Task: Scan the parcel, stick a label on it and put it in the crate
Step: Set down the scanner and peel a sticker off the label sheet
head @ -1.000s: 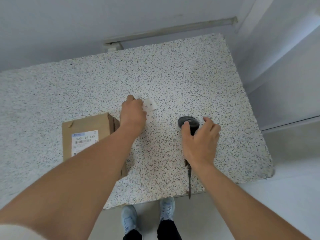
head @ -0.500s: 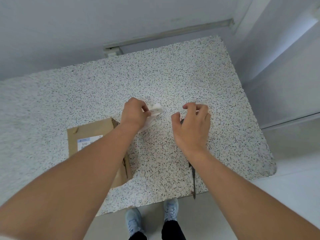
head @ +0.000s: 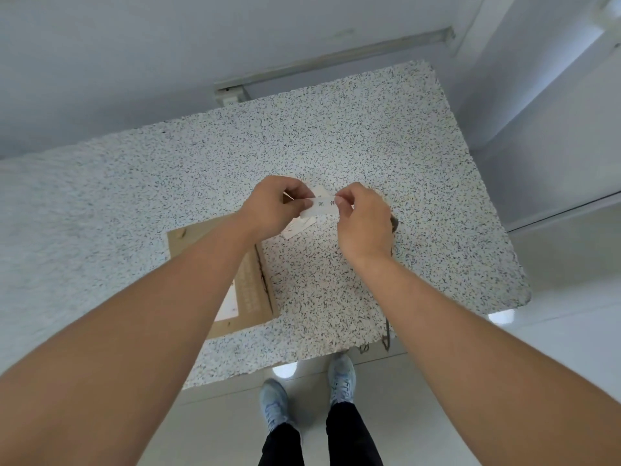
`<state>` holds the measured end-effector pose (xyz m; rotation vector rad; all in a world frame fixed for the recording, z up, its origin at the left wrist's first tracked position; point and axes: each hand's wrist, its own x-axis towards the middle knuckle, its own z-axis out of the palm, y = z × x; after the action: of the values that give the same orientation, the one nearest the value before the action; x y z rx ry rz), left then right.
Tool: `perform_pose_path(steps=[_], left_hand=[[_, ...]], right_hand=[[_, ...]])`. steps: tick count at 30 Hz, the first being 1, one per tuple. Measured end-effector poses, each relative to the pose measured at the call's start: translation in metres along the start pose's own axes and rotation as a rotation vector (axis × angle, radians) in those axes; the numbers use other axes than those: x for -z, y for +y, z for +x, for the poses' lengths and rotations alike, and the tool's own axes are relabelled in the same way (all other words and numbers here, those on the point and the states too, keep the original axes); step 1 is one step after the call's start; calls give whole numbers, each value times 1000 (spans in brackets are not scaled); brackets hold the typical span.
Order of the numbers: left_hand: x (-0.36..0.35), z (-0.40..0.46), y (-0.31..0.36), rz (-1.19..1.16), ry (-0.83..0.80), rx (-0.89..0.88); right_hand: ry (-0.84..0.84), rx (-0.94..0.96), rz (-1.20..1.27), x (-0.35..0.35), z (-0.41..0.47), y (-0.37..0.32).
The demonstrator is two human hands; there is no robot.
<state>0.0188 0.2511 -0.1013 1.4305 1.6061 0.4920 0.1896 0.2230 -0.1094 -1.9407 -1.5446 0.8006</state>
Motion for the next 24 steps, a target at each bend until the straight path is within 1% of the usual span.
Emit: perform_pose_path(steps=[2, 5, 11, 14, 16, 18, 19, 20, 24], left_hand=[[8, -11, 3, -82, 21, -7], [19, -27, 8, -269, 58, 18], [42, -65, 24, -563, 79, 16], [54, -80, 35, -683, 84, 20], [63, -89, 42, -757, 89, 2], [73, -98, 49, -809, 94, -39], [78, -102, 53, -820, 96, -62], [82, -107, 57, -823, 100, -86], [100, -124, 73, -819, 140, -159]], right_hand=[[5, -13, 47, 3, -4, -9], [33, -40, 88, 9, -10, -22], [64, -77, 188, 27, -25, -51], [83, -65, 299, 41, -36, -70], [57, -49, 435, 53, -43, -83], [-2, -6, 567, 63, -50, -98], [-17, 36, 593, 67, -53, -105], [-10, 91, 587, 71, -57, -112], [103, 297, 455, 84, -70, -142]])
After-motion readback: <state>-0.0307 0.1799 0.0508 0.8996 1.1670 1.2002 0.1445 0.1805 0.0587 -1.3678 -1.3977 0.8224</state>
